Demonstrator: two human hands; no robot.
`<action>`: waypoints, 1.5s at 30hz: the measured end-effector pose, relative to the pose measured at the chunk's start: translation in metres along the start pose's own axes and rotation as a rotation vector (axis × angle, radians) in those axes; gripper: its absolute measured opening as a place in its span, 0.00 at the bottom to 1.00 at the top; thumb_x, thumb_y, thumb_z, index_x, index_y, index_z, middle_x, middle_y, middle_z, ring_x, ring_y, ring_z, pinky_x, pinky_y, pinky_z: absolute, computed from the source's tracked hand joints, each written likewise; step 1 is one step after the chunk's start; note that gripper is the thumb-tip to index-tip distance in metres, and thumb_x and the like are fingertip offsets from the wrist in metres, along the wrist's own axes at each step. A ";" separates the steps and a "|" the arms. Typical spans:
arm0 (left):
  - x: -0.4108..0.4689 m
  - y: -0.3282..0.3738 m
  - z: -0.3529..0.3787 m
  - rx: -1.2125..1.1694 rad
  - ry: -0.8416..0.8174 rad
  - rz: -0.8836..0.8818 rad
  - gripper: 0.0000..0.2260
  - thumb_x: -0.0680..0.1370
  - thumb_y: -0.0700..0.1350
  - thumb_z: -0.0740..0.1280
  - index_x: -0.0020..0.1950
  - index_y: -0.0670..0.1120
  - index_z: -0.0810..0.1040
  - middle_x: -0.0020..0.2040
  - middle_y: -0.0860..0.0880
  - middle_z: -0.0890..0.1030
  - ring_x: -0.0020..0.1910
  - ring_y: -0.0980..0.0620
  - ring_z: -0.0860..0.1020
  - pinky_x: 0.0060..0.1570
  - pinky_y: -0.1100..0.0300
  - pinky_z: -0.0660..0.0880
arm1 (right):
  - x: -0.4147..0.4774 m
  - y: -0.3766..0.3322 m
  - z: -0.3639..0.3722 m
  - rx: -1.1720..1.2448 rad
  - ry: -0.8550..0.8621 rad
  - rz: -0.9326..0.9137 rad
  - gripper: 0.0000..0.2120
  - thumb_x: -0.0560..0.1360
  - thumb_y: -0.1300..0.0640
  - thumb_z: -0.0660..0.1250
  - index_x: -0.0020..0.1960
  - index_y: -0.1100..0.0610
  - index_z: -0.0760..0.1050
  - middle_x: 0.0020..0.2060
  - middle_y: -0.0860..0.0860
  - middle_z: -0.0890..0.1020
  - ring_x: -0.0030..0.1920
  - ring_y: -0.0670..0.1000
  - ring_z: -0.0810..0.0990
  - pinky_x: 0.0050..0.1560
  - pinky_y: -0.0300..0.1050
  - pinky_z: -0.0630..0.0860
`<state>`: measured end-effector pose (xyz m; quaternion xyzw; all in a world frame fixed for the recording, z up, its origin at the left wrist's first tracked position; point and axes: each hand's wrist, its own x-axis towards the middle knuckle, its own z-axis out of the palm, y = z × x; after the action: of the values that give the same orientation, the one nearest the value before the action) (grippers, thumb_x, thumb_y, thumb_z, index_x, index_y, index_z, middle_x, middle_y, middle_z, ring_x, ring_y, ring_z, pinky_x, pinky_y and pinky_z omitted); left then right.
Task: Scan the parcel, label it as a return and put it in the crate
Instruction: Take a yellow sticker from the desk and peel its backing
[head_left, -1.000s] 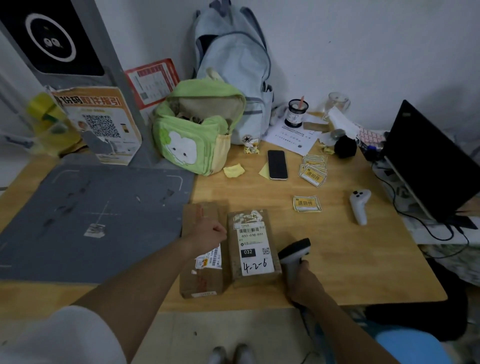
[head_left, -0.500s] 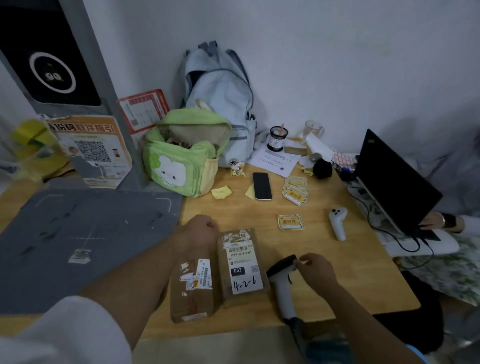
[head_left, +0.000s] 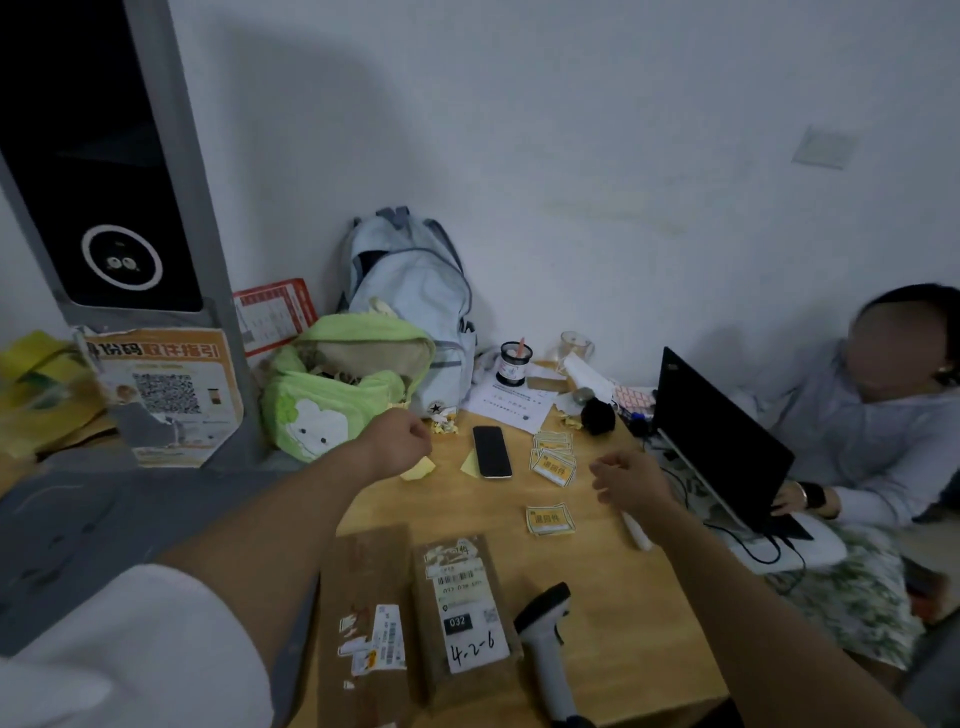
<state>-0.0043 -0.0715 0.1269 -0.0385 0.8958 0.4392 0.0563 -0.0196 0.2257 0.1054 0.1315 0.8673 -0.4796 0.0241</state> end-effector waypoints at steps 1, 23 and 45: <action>0.001 0.003 -0.001 0.006 0.006 0.010 0.04 0.74 0.36 0.64 0.41 0.40 0.77 0.42 0.42 0.77 0.43 0.45 0.75 0.45 0.52 0.73 | -0.002 -0.007 -0.003 -0.016 -0.061 0.017 0.08 0.76 0.57 0.65 0.50 0.61 0.78 0.35 0.53 0.80 0.33 0.51 0.77 0.37 0.45 0.74; 0.096 0.007 0.069 -0.064 -0.182 -0.033 0.02 0.74 0.37 0.66 0.43 0.43 0.78 0.53 0.38 0.80 0.41 0.46 0.78 0.45 0.54 0.76 | 0.066 0.025 -0.006 -0.017 -0.106 0.198 0.06 0.77 0.57 0.63 0.50 0.57 0.76 0.38 0.53 0.80 0.36 0.52 0.78 0.37 0.41 0.71; 0.217 -0.040 0.209 -0.042 -0.426 -0.267 0.09 0.75 0.37 0.61 0.36 0.44 0.75 0.38 0.48 0.75 0.38 0.51 0.73 0.44 0.58 0.70 | 0.194 0.118 0.074 -0.097 -0.361 0.434 0.18 0.76 0.59 0.60 0.58 0.73 0.72 0.36 0.55 0.68 0.32 0.50 0.64 0.31 0.41 0.60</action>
<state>-0.2004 0.0656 -0.0605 -0.0643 0.8415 0.4444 0.3004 -0.1832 0.2628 -0.0647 0.2251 0.8226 -0.4366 0.2865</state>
